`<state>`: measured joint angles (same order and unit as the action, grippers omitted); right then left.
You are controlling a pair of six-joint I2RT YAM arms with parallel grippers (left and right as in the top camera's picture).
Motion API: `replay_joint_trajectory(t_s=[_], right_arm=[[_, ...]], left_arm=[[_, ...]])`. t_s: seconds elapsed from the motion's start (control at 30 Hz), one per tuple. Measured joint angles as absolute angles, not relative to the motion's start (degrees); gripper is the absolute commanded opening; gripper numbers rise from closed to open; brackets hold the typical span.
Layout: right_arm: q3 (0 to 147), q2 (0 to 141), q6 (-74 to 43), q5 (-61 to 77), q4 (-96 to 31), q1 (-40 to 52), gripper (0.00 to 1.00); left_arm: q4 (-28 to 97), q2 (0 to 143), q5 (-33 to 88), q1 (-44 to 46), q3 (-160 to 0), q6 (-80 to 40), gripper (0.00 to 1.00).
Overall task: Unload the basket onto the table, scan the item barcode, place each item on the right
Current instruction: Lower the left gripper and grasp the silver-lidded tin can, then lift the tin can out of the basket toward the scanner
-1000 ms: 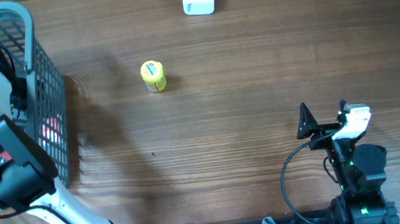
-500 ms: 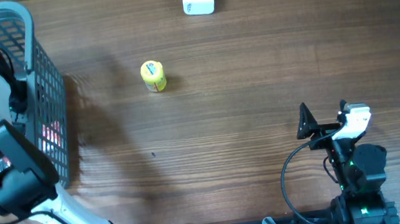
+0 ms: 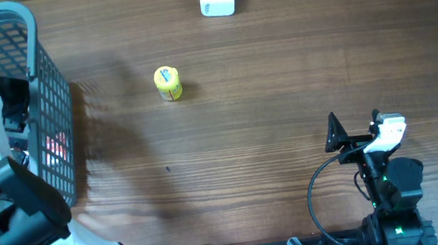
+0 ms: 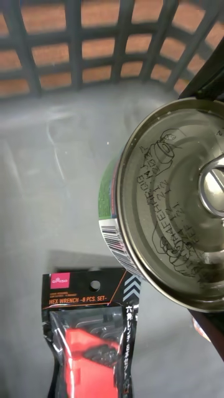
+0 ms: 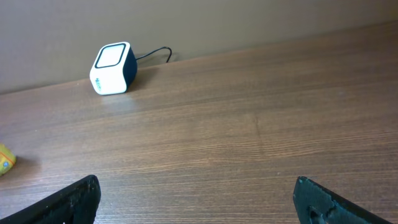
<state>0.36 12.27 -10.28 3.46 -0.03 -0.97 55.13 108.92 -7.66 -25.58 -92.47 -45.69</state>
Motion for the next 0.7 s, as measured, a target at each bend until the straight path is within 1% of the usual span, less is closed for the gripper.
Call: replay_joint_trajectory(t_s=[0.3,0.7], right_arm=[[0.36,12.32,-10.28,3.46,-0.03,-0.97,1.0],[0.36,12.32,-10.26,3.46,-0.03,-0.97,1.0]], left_arm=[[55.16,101.14,-7.64,-25.58,-92.47,-45.69,0.65],[55.13,91.11,-7.35,-25.58,-92.47,-45.69,0.65]])
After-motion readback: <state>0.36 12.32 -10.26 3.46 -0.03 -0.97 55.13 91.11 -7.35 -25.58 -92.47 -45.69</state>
